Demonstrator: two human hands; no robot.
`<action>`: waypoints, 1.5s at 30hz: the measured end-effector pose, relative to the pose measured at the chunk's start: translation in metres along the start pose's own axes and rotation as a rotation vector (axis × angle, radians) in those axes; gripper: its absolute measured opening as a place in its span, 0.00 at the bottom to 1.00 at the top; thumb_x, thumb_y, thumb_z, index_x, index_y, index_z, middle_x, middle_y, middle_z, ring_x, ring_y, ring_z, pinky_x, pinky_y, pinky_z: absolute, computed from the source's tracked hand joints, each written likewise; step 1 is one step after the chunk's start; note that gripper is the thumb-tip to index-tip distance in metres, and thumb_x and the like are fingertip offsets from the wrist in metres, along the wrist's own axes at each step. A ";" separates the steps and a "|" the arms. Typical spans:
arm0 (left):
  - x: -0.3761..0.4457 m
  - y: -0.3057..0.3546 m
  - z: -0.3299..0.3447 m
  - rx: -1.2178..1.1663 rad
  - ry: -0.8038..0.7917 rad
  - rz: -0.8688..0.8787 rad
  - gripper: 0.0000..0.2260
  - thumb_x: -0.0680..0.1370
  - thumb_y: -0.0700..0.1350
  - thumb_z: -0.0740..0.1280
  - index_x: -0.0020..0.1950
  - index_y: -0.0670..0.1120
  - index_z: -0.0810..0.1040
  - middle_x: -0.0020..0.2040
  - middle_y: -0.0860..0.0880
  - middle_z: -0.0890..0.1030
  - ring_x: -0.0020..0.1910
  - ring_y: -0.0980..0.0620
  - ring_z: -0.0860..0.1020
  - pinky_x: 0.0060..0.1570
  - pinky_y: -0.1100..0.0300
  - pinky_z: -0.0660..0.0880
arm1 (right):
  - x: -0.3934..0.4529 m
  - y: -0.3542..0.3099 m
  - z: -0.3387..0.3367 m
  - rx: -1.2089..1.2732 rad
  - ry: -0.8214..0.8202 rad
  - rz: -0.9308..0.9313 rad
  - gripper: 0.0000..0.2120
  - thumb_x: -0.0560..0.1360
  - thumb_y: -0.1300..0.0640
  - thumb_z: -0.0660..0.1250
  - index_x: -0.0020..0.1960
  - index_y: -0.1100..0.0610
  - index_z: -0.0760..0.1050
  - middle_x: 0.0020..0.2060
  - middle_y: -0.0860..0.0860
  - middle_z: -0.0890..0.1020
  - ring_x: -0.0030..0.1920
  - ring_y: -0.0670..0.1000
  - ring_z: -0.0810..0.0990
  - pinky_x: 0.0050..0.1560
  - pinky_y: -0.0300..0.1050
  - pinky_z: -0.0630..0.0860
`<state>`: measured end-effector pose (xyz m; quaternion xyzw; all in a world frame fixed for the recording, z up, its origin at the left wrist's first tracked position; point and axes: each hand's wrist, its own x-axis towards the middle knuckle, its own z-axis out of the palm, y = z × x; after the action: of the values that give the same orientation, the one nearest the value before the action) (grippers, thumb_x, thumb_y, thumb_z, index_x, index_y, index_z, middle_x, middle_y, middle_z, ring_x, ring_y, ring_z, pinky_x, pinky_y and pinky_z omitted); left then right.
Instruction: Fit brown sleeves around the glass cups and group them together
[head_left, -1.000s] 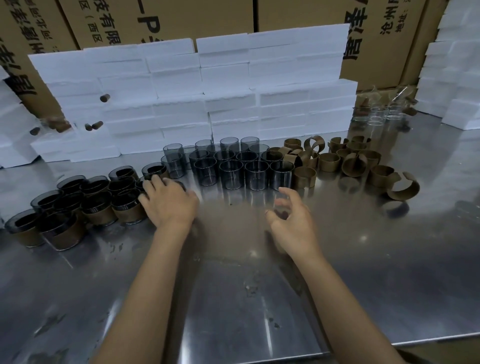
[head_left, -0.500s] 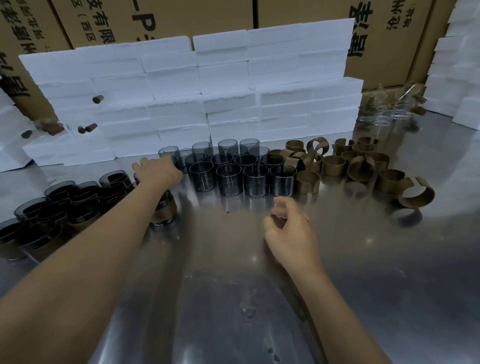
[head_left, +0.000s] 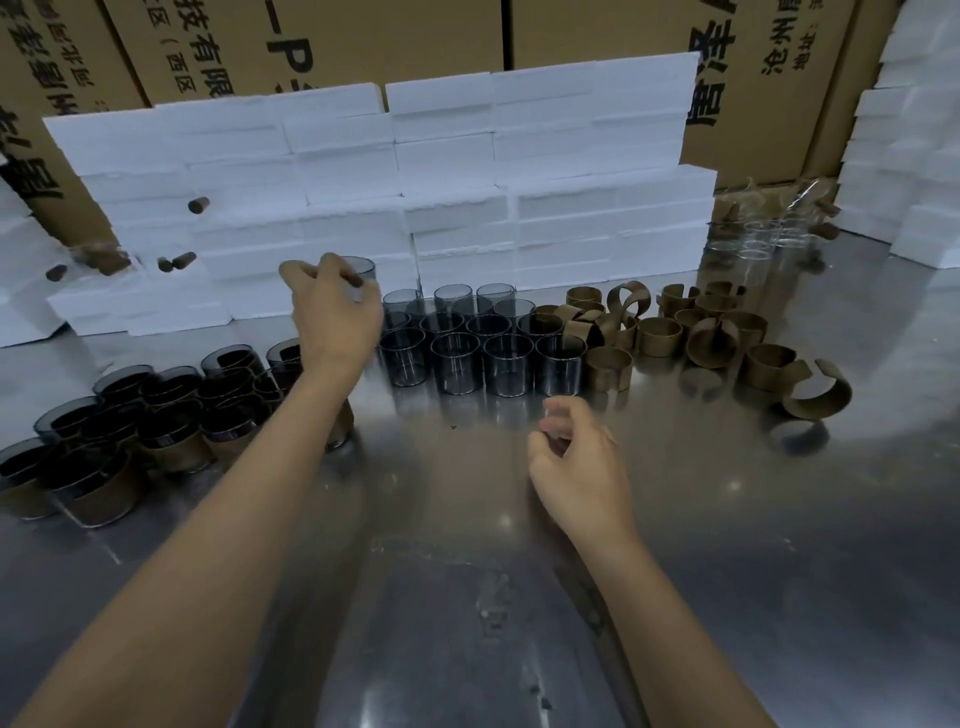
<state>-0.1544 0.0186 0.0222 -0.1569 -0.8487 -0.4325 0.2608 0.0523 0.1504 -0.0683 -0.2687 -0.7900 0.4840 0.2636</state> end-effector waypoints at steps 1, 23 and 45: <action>-0.008 0.010 -0.003 -0.080 0.020 -0.004 0.10 0.79 0.43 0.69 0.58 0.42 0.74 0.64 0.43 0.66 0.45 0.48 0.76 0.43 0.57 0.75 | 0.000 -0.001 -0.001 0.014 0.008 -0.007 0.18 0.78 0.57 0.64 0.68 0.50 0.73 0.47 0.37 0.76 0.62 0.49 0.76 0.61 0.45 0.72; -0.148 0.054 0.027 -0.876 -0.777 -0.437 0.14 0.83 0.52 0.65 0.63 0.46 0.84 0.55 0.47 0.86 0.53 0.50 0.84 0.55 0.61 0.79 | 0.001 -0.017 -0.010 0.810 -0.052 0.180 0.40 0.66 0.26 0.67 0.62 0.57 0.80 0.51 0.56 0.88 0.49 0.55 0.88 0.46 0.49 0.85; -0.141 0.058 0.018 -1.140 -0.677 -0.587 0.17 0.82 0.50 0.61 0.45 0.46 0.87 0.44 0.45 0.87 0.41 0.50 0.85 0.38 0.57 0.82 | 0.008 -0.017 0.003 0.497 -0.029 0.122 0.42 0.62 0.25 0.72 0.70 0.45 0.74 0.58 0.43 0.84 0.59 0.43 0.82 0.62 0.46 0.79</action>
<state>-0.0161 0.0606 -0.0304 -0.1597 -0.5327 -0.7875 -0.2655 0.0413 0.1475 -0.0523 -0.2358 -0.6329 0.6820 0.2806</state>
